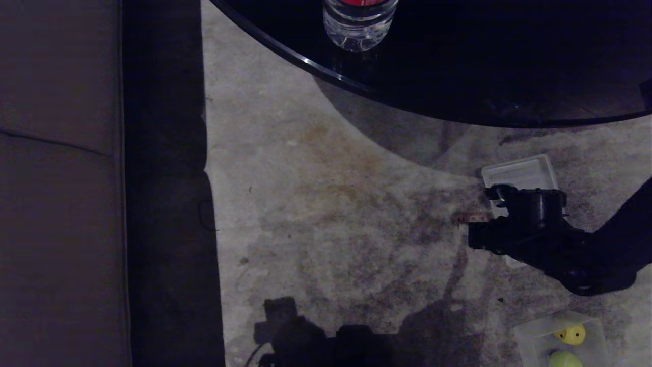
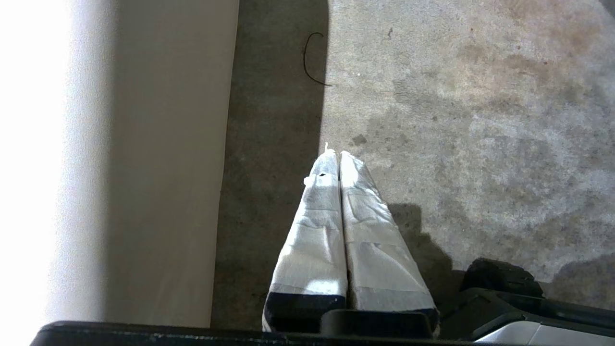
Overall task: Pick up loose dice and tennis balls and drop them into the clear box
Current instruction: Put the toys in the box
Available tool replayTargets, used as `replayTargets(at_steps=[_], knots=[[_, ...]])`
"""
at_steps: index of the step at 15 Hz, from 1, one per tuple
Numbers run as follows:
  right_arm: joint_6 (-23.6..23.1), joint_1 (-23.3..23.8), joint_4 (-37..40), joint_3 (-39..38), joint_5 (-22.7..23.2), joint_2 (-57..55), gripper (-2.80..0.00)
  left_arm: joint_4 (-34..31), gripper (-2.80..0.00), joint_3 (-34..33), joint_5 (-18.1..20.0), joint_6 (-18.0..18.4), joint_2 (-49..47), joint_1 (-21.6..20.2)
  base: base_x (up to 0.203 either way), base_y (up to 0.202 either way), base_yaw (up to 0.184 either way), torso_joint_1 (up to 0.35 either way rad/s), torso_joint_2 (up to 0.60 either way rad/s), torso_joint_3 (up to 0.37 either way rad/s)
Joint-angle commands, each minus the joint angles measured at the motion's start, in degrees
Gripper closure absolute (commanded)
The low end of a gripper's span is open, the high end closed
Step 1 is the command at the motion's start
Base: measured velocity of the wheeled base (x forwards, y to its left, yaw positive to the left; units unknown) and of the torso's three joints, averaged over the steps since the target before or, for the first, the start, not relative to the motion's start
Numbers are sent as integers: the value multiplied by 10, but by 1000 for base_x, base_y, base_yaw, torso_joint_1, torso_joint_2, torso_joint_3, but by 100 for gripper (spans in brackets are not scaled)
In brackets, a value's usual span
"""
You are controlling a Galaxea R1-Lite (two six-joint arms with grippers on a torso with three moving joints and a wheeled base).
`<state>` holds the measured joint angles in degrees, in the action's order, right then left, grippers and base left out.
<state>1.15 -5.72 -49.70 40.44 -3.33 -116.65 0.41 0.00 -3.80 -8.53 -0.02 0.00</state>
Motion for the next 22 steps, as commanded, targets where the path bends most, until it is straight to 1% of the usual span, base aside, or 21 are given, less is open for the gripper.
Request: replayTargets(at_steps=[1,5,9,11,16,18,20,21,22], knots=[[2,5,43,-44,0,108,0,0,0,0,-1,-1,-1,0,0,0,0,0,0,0],[4,8,127,-128,1,246,0,0,0,0,-1,-1,0,0,0,0,0,0,0,0],[4,15,253,-201,0,416,0,0,0,0,-1,-1,0,0,0,0,0,0,0,0],[4,20,331,-231,-1,515,0,0,0,0,-1,-1,-1,0,0,0,0,0,0,0],[5,38,568,-263,0,815,0,0,0,0,-1,-1,-1,0,0,0,0,0,0,0],[5,57,661,-265,7,931,0,0,0,0,-1,-1,-1,0,0,0,0,0,0,0],[7,74,730,-269,21,1005,0,0,0,0,-1,-1,0,0,0,0,0,0,0,0],[11,73,753,-271,27,1028,0,0,0,0,0,-1,-1,0,0,0,0,0,0,0],[10,64,754,-278,34,1064,0,0,0,0,-1,-1,-1,0,0,0,0,0,0,0]])
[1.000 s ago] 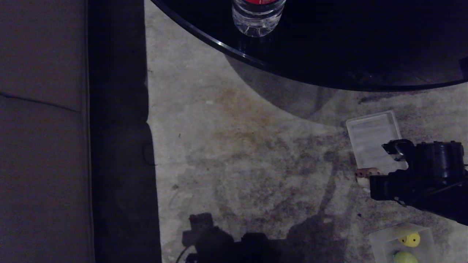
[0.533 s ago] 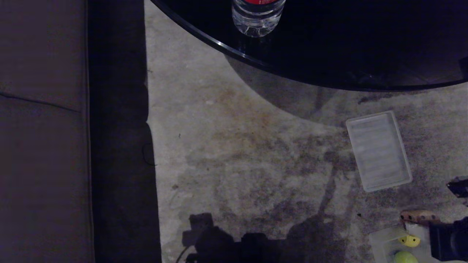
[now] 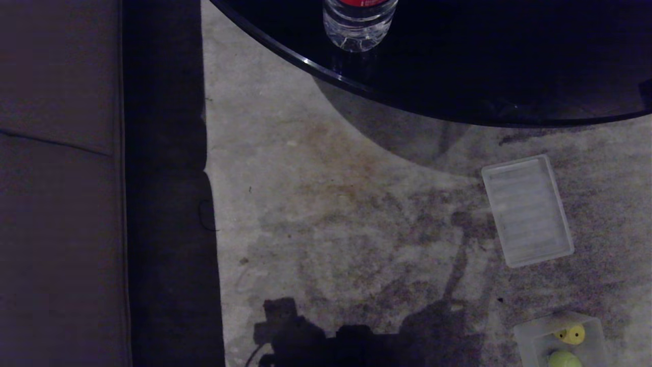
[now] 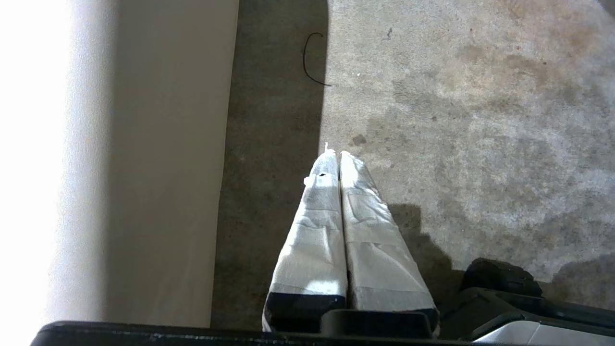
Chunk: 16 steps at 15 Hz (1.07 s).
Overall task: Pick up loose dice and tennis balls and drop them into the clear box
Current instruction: Put the toys in the box
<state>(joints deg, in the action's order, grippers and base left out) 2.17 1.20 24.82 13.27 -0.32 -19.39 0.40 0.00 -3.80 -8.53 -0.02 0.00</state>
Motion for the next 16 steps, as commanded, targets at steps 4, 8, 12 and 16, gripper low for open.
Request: replayTargets(at_steps=[4,8,12,16], knots=[[-15,-18,-12,-38,13,199,0,0,0,0,-1,-1,-1,0,0,0,0,0,0,0],[-15,-19,-53,-55,14,194,0,0,0,0,0,-1,0,0,0,0,0,0,0,0],[-13,-19,-55,-58,13,194,0,0,0,0,0,-1,-1,0,0,0,0,0,0,0],[-13,-19,-56,-58,13,194,0,0,0,0,-1,0,0,0,0,0,0,0,0,0]])
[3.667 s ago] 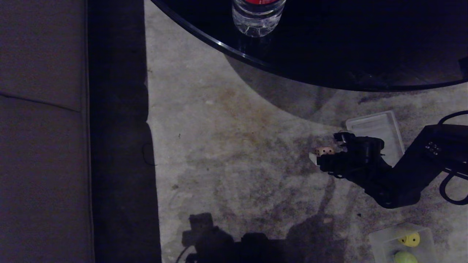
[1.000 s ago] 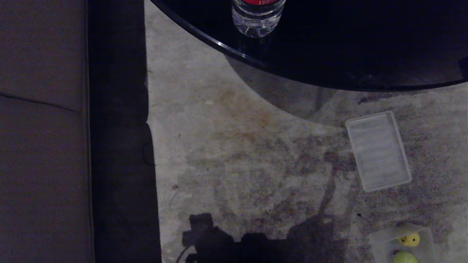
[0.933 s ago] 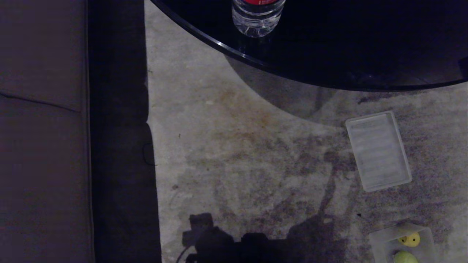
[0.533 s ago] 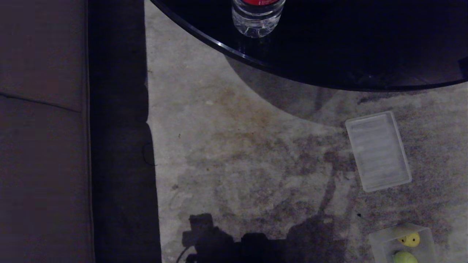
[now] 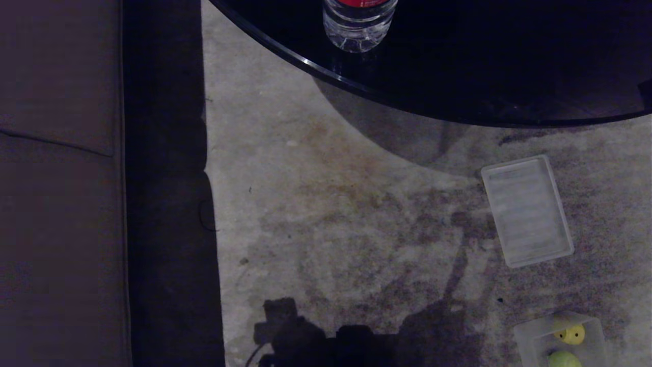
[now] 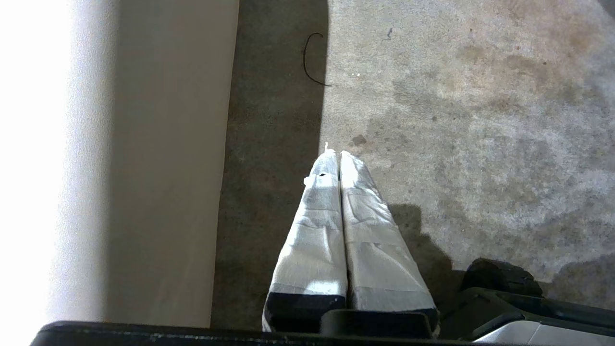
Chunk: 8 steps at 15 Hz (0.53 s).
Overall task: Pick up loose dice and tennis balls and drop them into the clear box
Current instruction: Put the toys in the box
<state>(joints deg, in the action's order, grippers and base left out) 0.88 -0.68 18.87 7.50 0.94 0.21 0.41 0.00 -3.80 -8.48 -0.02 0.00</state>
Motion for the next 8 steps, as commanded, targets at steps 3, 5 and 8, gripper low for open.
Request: replayTargets(at_steps=[3,5,8], knots=[[0,0,4,0,0,-2,0,0,0,0,0,0,-1,0,0,0,0,0,0,0],[-1,0,4,0,0,-2,0,0,0,0,0,0,-1,0,0,0,0,0,0,0],[-1,0,4,0,0,-2,0,0,0,0,-1,-1,-1,0,0,0,0,0,0,0]])
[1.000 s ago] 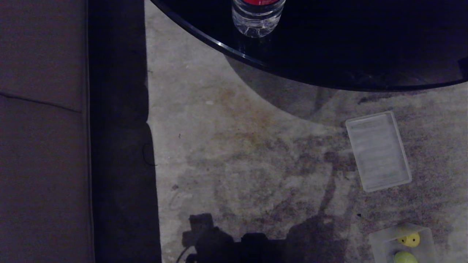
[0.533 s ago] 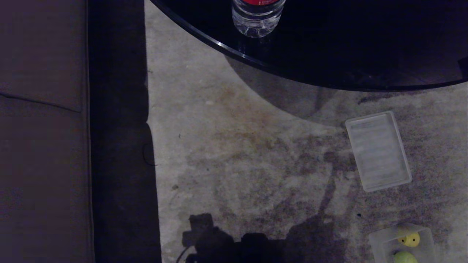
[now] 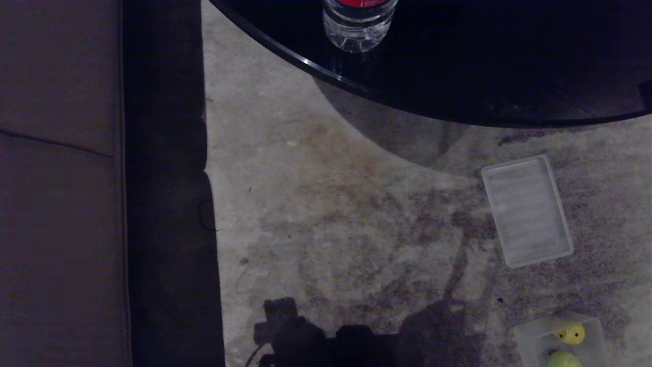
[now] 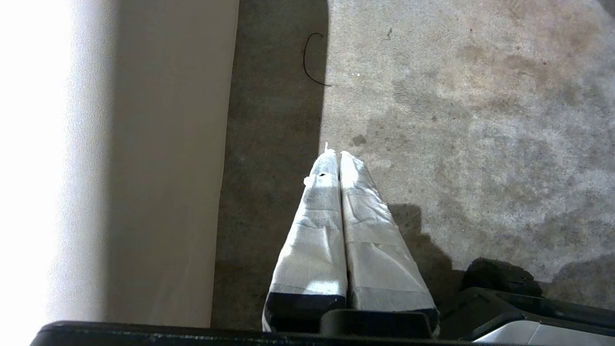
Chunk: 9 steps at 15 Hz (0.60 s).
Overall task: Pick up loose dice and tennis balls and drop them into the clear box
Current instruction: Put the toys in the box
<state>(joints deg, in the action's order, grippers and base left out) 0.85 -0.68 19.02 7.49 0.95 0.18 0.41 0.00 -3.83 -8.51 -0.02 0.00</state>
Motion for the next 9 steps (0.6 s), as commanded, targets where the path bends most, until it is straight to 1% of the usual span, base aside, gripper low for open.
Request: replayTargets(at_steps=[1,4,9], knots=[[0,0,2,0,0,-2,0,0,0,0,0,-1,-1,0,0,0,0,0,0,0],[-1,0,2,0,0,-2,0,0,0,0,0,-1,-1,0,0,0,0,4,1,48],[0,0,2,0,0,-2,0,0,0,0,0,-1,-1,0,0,0,0,1,4,192]])
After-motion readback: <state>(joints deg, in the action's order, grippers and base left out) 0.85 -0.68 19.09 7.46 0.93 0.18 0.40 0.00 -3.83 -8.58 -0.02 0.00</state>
